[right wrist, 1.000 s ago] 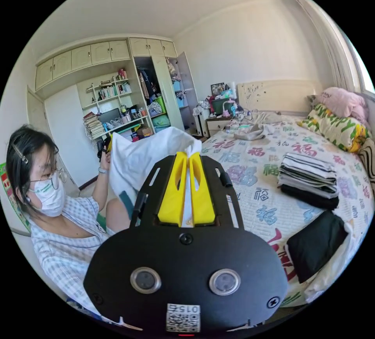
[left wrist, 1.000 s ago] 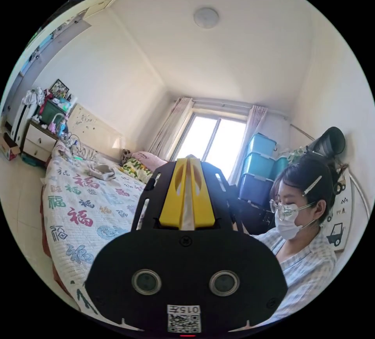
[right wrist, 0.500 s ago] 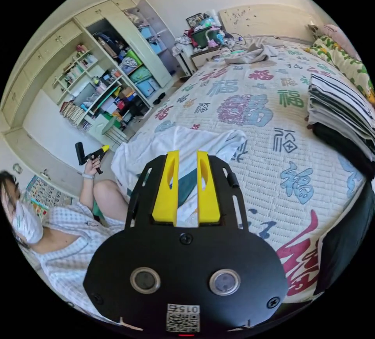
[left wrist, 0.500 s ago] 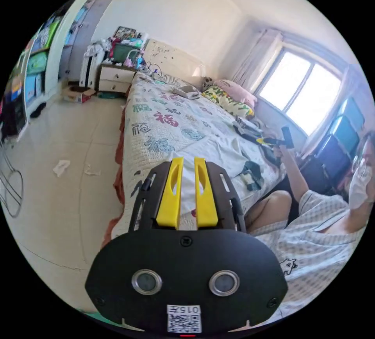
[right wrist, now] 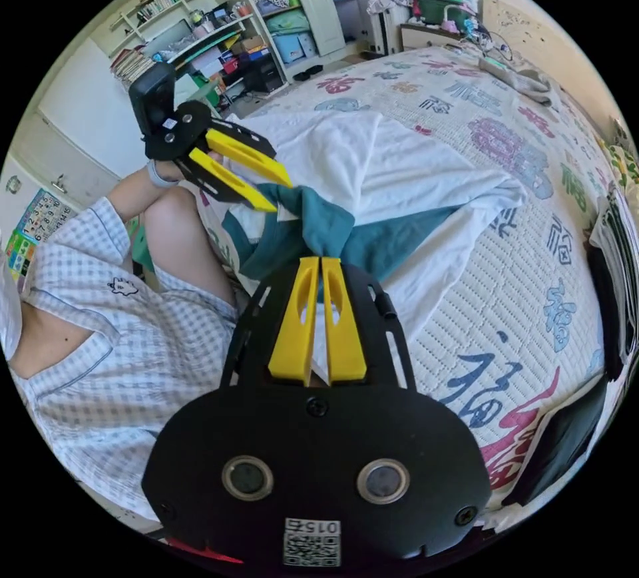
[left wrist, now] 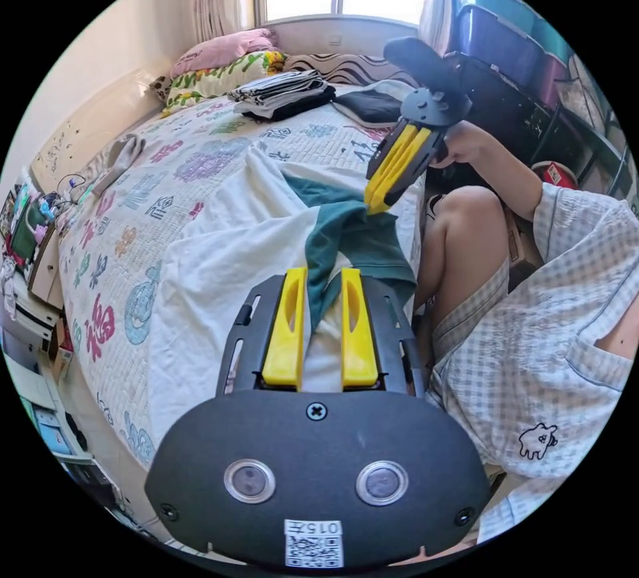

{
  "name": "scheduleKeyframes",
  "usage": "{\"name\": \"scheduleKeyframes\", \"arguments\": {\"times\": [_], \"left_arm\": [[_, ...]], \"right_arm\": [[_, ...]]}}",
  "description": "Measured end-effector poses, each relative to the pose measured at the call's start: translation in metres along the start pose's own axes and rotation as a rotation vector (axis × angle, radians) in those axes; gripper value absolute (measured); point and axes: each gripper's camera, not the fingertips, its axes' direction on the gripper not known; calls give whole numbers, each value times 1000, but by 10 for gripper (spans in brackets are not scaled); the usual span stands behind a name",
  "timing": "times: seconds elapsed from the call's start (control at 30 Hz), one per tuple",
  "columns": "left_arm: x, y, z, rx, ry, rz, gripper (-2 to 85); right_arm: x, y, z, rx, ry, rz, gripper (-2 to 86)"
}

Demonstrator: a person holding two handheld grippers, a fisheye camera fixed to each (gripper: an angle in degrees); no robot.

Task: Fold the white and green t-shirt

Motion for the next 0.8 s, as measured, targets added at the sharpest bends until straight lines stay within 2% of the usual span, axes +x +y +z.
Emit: {"name": "scheduleKeyframes", "arguments": {"times": [0.13, 0.2, 0.27, 0.33, 0.4, 0.53, 0.63, 0.7, 0.8], "left_arm": [[-6, 14, -13, 106, -12, -50, 19], [-15, 48, -47, 198, -30, -123, 8], [-25, 86, -75, 295, -58, -222, 4], [-31, 119, -94, 323, -125, -310, 2], [-33, 148, -99, 241, -251, -377, 2], [-34, 181, -84, 92, -355, -443, 5], [-9, 189, -88, 121, -253, -260, 20], [31, 185, -101, 215, -178, -47, 52], [68, 164, -87, 192, -179, 118, 66]], "right_arm": [[-21, -16, -26, 208, -9, -64, 3], [-35, -17, -33, 318, -21, -104, 3], [-39, -14, -29, 347, -54, -112, 6], [-40, -9, -18, 318, -90, -129, 14], [-46, -6, 5, 147, -132, -193, 45], [-69, -3, 32, -56, -13, -281, 82], [-82, 6, 47, -184, -31, -344, 87], [-94, 11, 58, -226, 86, -378, 94], [-102, 9, 79, -296, 146, -394, 96]]}}
